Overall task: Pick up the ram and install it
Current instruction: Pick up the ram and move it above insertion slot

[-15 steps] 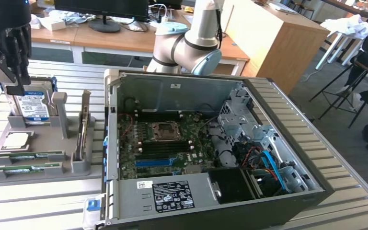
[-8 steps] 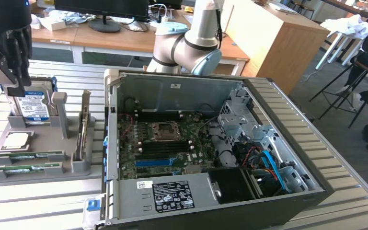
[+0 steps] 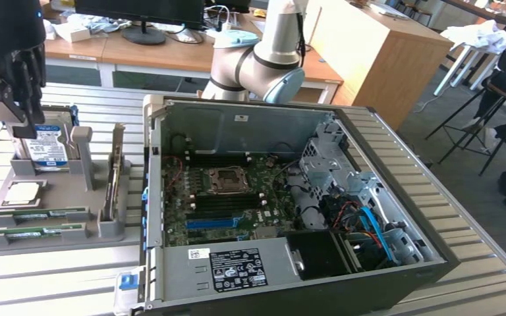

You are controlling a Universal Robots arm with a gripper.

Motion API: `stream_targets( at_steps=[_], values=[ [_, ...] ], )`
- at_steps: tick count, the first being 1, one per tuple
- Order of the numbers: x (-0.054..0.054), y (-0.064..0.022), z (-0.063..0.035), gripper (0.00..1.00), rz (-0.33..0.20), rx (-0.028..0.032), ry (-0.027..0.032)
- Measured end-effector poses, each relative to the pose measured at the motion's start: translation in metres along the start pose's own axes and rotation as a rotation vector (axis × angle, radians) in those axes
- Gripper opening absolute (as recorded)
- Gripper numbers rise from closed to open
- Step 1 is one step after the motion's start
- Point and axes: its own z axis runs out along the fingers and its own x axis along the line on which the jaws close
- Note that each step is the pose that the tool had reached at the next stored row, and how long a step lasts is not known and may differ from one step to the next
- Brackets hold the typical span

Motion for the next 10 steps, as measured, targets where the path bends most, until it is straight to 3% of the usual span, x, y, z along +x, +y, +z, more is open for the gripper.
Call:
stream_targets(
  at_steps=[10],
  values=[
    [0.0003, -0.0005, 0.0109, 0.37, 0.0, 0.0028, -0.0015]
  ],
)
